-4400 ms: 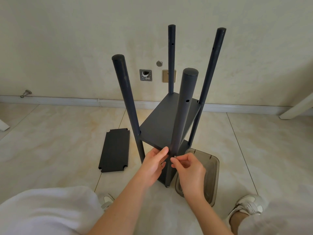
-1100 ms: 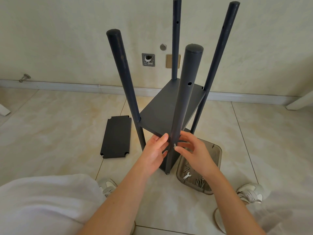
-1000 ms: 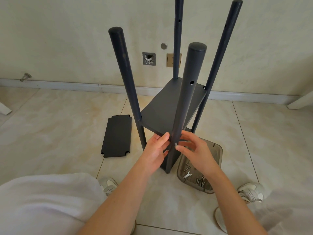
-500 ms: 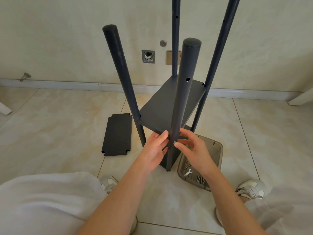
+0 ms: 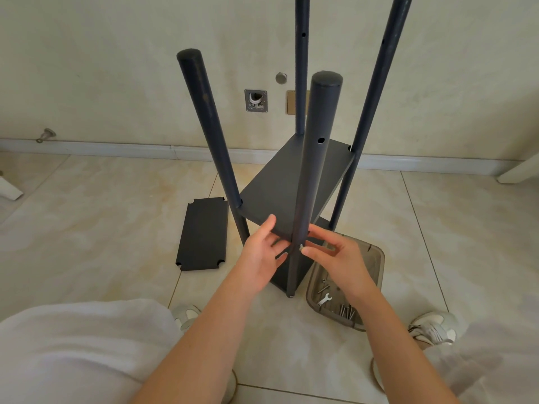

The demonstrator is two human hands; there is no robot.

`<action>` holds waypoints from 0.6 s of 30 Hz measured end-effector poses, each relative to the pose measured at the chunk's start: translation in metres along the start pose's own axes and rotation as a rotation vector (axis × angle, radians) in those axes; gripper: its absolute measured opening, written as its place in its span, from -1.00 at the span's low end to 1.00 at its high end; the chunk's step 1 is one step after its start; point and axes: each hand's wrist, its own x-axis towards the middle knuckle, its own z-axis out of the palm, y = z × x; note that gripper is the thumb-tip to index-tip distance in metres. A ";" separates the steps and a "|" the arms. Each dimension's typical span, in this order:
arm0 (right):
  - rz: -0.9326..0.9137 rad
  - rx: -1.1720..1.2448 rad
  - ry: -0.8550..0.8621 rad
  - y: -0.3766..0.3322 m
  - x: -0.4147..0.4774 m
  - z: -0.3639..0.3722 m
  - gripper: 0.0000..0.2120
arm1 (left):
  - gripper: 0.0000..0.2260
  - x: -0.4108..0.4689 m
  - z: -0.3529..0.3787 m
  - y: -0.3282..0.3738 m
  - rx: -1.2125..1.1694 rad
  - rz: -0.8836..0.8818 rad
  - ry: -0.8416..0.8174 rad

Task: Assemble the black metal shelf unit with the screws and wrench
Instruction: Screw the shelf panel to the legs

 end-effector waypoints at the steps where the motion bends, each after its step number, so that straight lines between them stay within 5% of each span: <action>1: 0.006 -0.008 0.003 -0.001 0.000 0.000 -0.55 | -0.62 0.001 -0.001 0.005 -0.062 0.005 0.049; 6: 0.025 -0.012 0.010 -0.002 0.000 0.001 -0.54 | -0.68 0.004 -0.011 0.035 -0.226 0.110 0.293; 18: 0.014 -0.037 0.006 -0.004 -0.003 0.004 -0.57 | -0.70 0.004 -0.004 0.046 -0.223 0.105 0.337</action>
